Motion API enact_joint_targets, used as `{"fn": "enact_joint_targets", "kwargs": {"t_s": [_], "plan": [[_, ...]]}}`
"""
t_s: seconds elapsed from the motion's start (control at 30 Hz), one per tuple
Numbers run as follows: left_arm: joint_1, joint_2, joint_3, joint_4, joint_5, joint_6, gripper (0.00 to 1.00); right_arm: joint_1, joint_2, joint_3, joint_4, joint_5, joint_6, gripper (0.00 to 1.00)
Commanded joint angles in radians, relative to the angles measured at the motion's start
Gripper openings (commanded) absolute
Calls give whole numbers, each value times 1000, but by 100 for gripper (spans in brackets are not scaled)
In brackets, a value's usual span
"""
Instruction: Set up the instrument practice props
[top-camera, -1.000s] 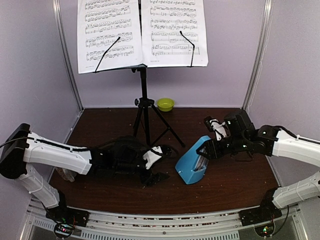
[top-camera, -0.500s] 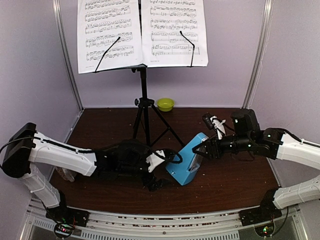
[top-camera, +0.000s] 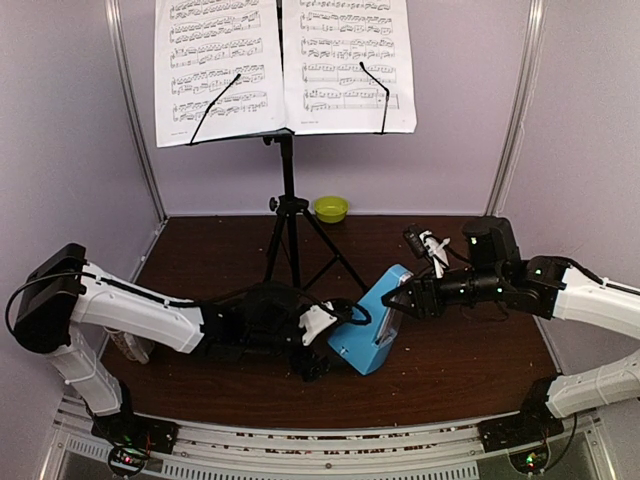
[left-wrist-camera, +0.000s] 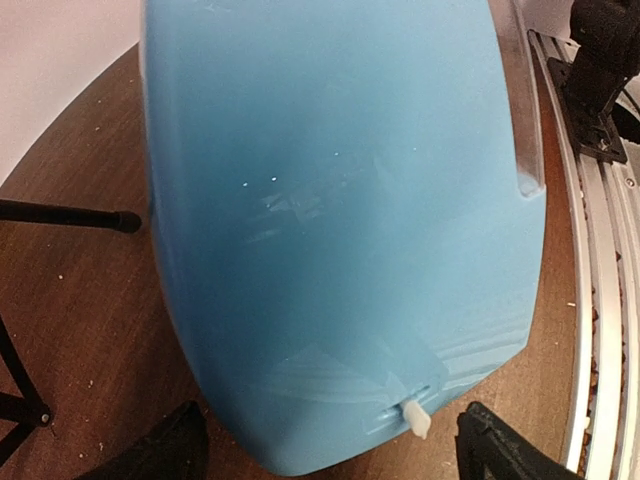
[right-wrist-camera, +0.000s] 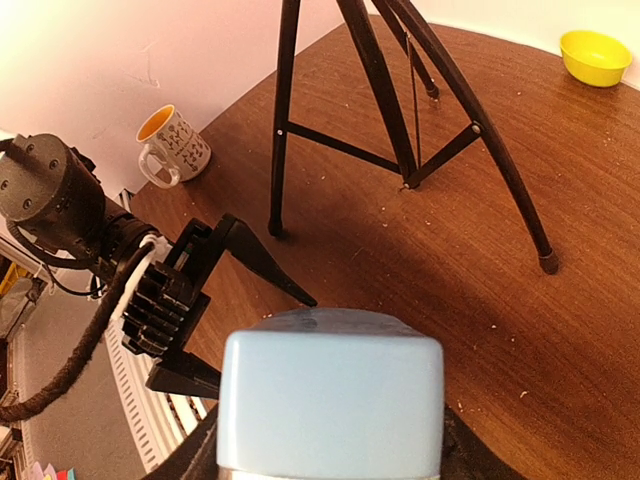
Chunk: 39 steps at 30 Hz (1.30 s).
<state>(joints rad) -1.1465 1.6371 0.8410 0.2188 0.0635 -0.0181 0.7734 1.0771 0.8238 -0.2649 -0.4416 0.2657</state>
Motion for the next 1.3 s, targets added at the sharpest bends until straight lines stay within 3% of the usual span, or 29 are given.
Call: {"fn": "enact_joint_targets", "kwargs": {"t_s": [0.0,0.4,0.53,0.6,0.67,0.73,1.27], "plan": [[-4,20,38,74,0,-25,86,7,-26,14,110,3,20,19],[12,62,67,84,13,-35,48,15,-30,6,111,39,26,15],[31,84,80,83,7,-25,42,16,-31,0,110,67,27,14],[43,84,90,80,-3,-24,49,16,-27,-3,105,110,30,14],[54,70,89,86,-22,-24,67,19,-21,2,87,169,33,13],[62,53,82,95,-34,-26,78,25,-9,9,71,252,39,13],[74,-25,46,92,-159,-77,83,126,195,142,-15,700,140,15]]}}
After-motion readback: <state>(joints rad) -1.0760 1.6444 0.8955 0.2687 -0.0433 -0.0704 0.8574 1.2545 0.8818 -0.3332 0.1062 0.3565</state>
